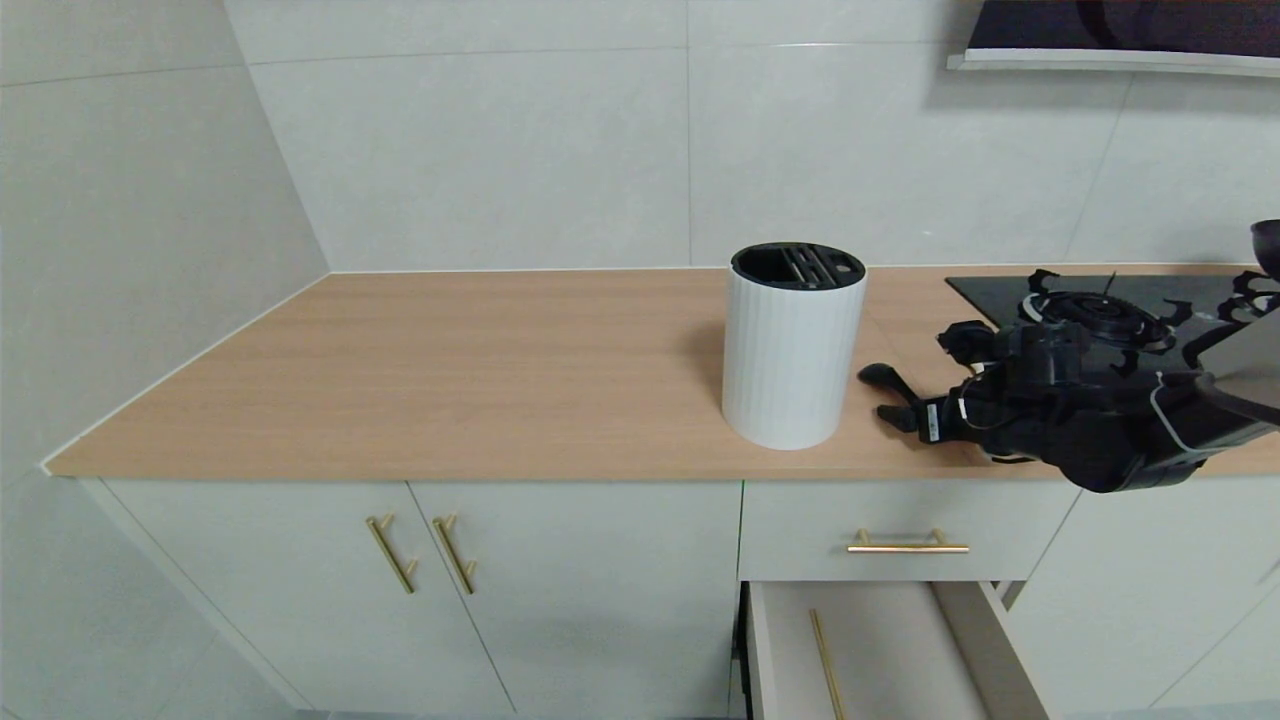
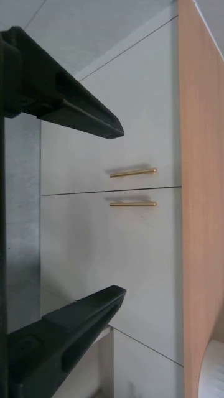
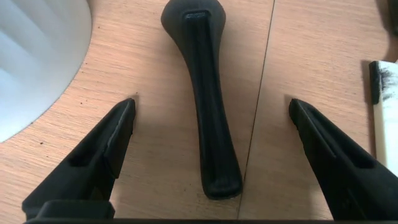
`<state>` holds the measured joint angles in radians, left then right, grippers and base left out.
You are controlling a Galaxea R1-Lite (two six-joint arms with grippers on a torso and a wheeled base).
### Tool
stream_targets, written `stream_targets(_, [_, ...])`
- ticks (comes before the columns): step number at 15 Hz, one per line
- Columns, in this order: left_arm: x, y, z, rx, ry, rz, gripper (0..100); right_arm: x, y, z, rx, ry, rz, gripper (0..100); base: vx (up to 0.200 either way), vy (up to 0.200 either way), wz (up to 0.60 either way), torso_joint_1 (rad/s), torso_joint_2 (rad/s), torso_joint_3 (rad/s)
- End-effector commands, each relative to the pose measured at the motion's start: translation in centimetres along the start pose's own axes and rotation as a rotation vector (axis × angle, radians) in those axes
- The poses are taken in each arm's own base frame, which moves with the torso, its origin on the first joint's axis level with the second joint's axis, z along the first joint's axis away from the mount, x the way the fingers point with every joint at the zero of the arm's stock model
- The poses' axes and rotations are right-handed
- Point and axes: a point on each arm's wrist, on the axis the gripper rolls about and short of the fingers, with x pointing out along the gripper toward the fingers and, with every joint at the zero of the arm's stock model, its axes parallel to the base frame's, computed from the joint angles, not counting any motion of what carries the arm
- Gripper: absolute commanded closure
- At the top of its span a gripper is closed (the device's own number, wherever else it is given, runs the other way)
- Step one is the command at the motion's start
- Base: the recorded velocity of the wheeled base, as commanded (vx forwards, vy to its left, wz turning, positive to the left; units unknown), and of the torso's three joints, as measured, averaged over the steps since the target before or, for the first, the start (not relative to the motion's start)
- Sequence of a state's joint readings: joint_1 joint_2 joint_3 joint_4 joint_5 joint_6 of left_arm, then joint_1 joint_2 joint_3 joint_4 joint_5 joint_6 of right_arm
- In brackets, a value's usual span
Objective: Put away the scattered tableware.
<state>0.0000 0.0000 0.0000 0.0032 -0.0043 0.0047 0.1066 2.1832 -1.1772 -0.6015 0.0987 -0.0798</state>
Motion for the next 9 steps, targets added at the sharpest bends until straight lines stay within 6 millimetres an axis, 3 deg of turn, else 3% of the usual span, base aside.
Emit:
stream_targets(1, [0.01,0.00,0.00,0.000,0.001,0.000,0,0.23,0.04,-0.30,0.001,0.010,0.002,0,0.000,0.000,0.00,0.000,0.00,0.000])
stream_targets(2, [0.01,0.00,0.00,0.000,0.001,0.000,0,0.23,0.04,-0.30,0.001,0.010,0.002,0,0.000,0.000,0.00,0.000,0.00,0.000])
stream_targets(3, [0.01,0.00,0.00,0.000,0.001,0.000,0,0.28,0.10,-0.35,0.000,0.011,0.004,100,0.000,0.000,0.00,0.000,0.00,0.000])
stream_targets(9, [0.01,0.00,0.00,0.000,0.001,0.000,0,0.23,0.11,-0.39,0.000,0.013,0.004,100,0.000,0.000,0.00,0.000,0.00,0.000])
